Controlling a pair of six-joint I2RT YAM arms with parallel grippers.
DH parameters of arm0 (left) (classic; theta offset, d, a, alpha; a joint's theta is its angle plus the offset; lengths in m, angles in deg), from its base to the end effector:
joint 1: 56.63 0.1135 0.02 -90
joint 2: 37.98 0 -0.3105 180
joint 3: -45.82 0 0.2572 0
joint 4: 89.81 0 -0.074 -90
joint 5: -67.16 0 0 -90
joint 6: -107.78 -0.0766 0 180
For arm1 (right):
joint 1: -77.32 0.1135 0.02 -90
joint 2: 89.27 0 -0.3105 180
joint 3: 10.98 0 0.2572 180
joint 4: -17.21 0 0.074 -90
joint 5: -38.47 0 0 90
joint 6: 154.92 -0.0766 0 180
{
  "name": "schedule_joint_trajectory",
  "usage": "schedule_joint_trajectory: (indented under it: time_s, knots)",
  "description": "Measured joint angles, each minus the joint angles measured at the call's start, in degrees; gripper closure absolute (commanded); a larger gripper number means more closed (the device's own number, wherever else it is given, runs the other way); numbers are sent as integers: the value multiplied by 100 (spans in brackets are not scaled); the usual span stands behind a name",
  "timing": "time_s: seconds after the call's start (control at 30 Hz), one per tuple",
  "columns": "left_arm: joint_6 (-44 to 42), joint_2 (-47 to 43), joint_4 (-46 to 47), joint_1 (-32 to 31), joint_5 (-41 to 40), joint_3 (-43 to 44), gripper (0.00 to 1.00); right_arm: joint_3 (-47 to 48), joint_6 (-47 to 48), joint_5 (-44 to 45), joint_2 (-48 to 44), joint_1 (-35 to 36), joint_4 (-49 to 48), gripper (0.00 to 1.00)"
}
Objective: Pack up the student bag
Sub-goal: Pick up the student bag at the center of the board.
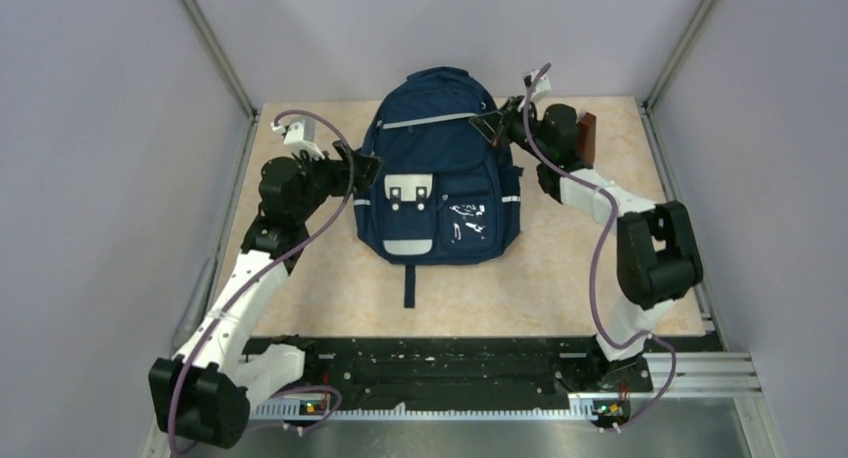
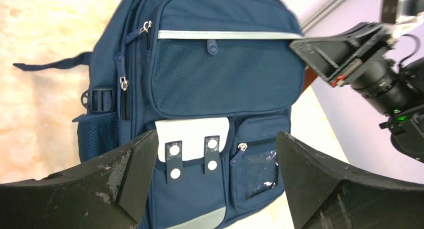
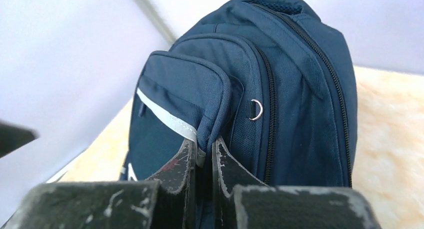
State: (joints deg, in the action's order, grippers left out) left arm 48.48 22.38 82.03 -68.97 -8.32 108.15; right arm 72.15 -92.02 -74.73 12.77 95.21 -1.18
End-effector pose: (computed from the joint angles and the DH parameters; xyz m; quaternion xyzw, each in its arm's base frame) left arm 0.2604 -0.0766 0.3762 -0.0345 0.7423 -0.3305 0.5819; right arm 0.4404 0.1739 0.3325 -0.0852 0.7049 0.3958 0.5824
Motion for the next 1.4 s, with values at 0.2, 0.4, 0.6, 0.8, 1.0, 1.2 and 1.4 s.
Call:
schedule_joint_trajectory:
  time_s: [0.2,0.4,0.6,0.8,1.0,1.2,1.4]
  knots:
    - [-74,-560,-876,103,254,15,5,-726,-50,-951,-1097,299,-822,100]
    - [-280,-752,-1753,149,282,424,5,-1027,-46,-1856,-1569,570,-1117,100]
    - [-721,-885,-2505,157,334,1058,12,-1370,-63,-2310,-1711,682,-1276,100]
    - [-1067,-1056,-2719,157,837,997,11,-1453,-142,-2503,-1714,723,-1274,100]
    - [-1314,-1648,-3093,164,-297,833,2,-1453,-216,-2592,-1714,723,-1399,100]
    - [-1405,-1705,-3237,192,-695,828,10,-1453,-313,-2677,-1714,723,-1537,100]
    - [-1394,-1460,-3202,551,-367,520,21,-1456,-363,-2730,-1714,723,-1591,100]
